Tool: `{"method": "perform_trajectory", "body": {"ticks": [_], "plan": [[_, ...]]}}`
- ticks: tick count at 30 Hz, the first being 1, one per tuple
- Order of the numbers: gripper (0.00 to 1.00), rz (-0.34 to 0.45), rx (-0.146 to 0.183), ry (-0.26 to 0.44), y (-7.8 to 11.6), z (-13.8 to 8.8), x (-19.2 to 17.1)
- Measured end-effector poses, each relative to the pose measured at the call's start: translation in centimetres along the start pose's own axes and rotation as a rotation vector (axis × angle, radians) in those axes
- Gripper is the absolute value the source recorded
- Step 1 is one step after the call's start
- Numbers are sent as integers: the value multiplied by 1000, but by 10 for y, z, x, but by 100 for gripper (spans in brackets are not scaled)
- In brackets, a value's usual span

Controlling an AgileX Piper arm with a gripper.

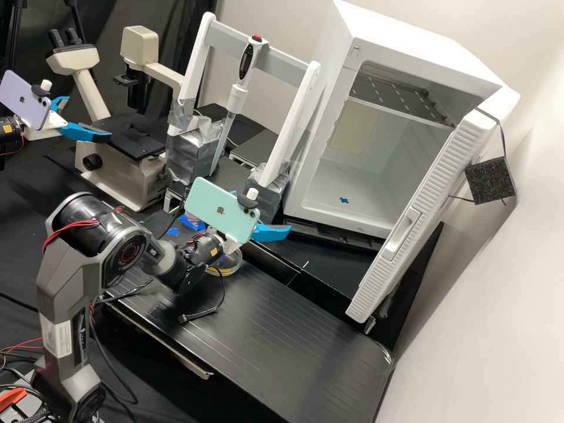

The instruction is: Move the petri dish to the incubator

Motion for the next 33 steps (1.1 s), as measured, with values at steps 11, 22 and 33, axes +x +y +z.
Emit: {"method": "perform_trajectory", "body": {"ticks": [11, 22, 33], "plan": [[100, 9, 0, -8, 3, 2, -10], [100, 79, 26, 107, 21, -5, -101], [100, 54, -61, 263, 14, -15, -166]]}}
